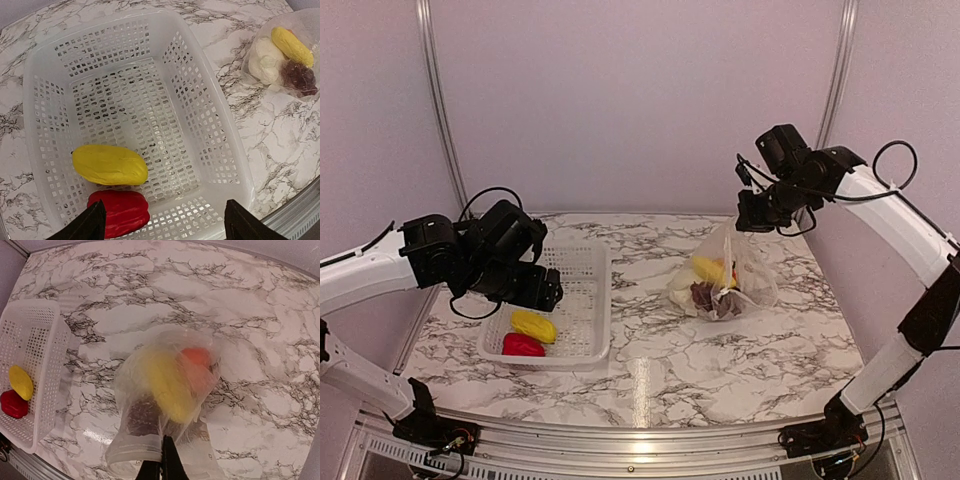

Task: Place the food in the zip-top bag and seal the zipper
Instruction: Adjust the zipper food storage bag at the center of the board.

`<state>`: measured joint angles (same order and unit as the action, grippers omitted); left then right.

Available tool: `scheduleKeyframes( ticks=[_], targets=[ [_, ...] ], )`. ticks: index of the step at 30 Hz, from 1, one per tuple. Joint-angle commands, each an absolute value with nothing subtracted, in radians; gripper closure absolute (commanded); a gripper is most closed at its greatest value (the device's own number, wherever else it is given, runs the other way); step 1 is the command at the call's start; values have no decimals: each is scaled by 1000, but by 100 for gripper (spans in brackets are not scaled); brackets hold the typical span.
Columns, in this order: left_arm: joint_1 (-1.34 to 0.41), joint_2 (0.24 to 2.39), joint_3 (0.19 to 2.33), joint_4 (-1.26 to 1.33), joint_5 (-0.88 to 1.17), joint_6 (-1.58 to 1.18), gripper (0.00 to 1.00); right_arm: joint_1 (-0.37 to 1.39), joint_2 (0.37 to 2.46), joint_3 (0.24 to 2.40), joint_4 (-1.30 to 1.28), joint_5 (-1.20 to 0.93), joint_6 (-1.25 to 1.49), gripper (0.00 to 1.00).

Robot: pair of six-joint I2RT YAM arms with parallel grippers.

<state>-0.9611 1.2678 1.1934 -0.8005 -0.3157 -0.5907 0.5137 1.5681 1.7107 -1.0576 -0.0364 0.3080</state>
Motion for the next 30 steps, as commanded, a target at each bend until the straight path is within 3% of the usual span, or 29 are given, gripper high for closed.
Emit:
scheduleKeyframes(
  ticks=[1,8,13,17,30],
  targets=[
    [-957,1292,1197,-863,-325,-561,16,499,1463,1574,-1120,35,263,100],
    [-943,1280,1151,-923,-336,-544,16,511,1307,1363,-1212,-20,310,100],
    [-932,1252,1102,-903,-314,-537,17,578,1282,1354,-1275,67,269,66],
    [-931,1251,1086,-875,-290,-532,16,696,1335,1384,-1311,149,222,55],
    [-931,1228,1088,-851,-277,-549,17,871,1519,1587,-1376,405,297,50]
  ],
)
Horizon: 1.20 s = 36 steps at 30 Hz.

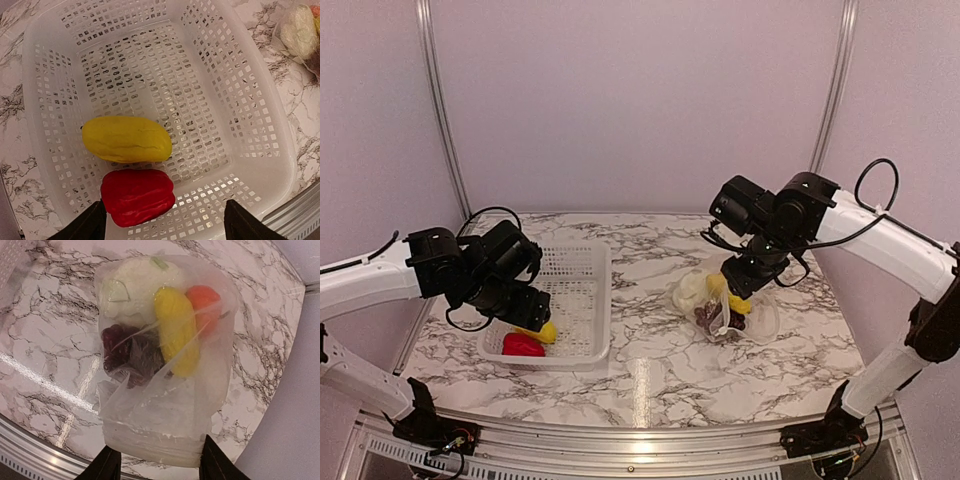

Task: Place the food in the zip-top bag and seal the zipper
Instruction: Adjust the zipper food storage bag at the center of the board.

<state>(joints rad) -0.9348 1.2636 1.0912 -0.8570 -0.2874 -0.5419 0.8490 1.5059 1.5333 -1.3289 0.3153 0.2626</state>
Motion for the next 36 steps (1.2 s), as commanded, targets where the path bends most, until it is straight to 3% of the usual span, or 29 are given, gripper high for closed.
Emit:
scheduleKeyframes(
  ticks=[1,10,20,25,32,36],
  targets=[
    [-931,1221,1086,-850,-277,-551,17,871,1522,1593,-1376,415,303,50],
    [-931,1157,1032,-793,-275,-568,18,870,1648,1691,-1356,596,189,49],
    [-931,1142,1016,-752,-275,-575,18,873,1694,1680,-1323,519,147,82],
    [-931,1149,1020,-747,-273,-569,18,863,1745,1819,-1294,546,156,100],
    [-924,1147,1021,-770,-281,-550,18,712,1837,2113,-1251,445,211,100],
    [-913,1141,1020,-817,-309,-546,18,620,1809,2142,-1251,447,217,100]
  ],
)
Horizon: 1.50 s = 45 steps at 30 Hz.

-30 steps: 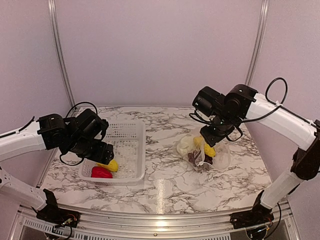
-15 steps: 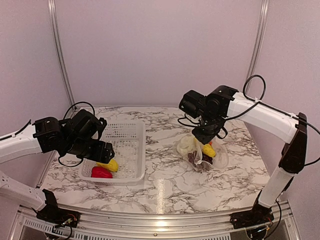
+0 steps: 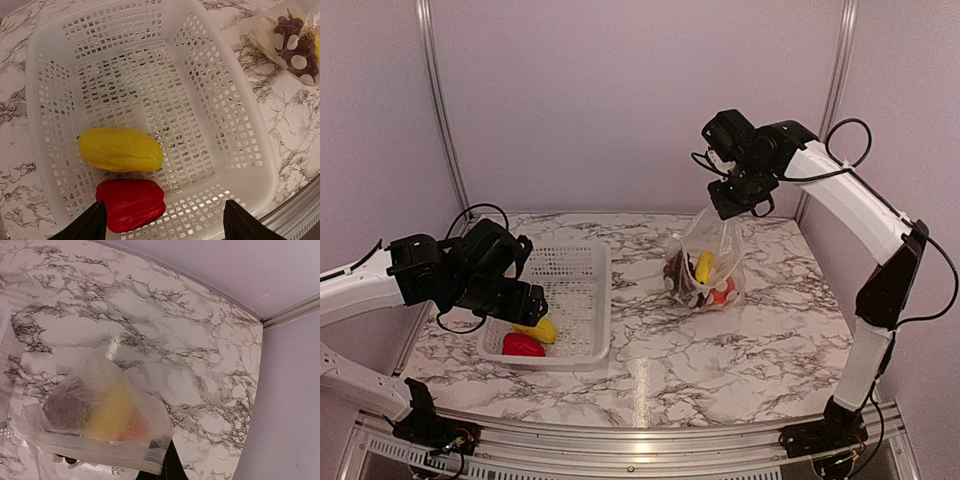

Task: Place the food in the zip-top bag and seal the zipper
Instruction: Adjust the zipper food storage bag at the center of the board.

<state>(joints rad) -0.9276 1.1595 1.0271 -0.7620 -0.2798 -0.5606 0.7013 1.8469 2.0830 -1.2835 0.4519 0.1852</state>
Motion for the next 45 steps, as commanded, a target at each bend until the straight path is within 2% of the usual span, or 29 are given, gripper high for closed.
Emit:
scheduleKeyframes(
  ticks=[1,4,10,15,19,28,33,45],
  targets=[
    [-911,1138,1018,-823,-314,-546,18,613,1795,2116,-1247,443,214,100],
    [-902,1125,998,-834,-318,-551,18,612,1747,2004,-1222,378,215,100],
    [-880,1108,948,-846,-276,-596,19,666,1682,1698,-1074,113,260,100],
    [-871,1123,918,-846,-240,-627,21,704,1718,1601,-1007,-63,314,100],
    [-863,1144,914,-853,-244,-646,20,712,1745,1604,-1011,-83,314,100],
    [-837,1217,929,-856,-214,-612,20,712,1738,1769,-1081,-94,319,100],
    [-831,1284,931,-873,-220,-611,22,712,1720,1728,-1062,-100,323,100],
    [-826,1470,986,-875,-215,-536,9,713,1674,1662,-1029,-124,347,100]
  ],
)
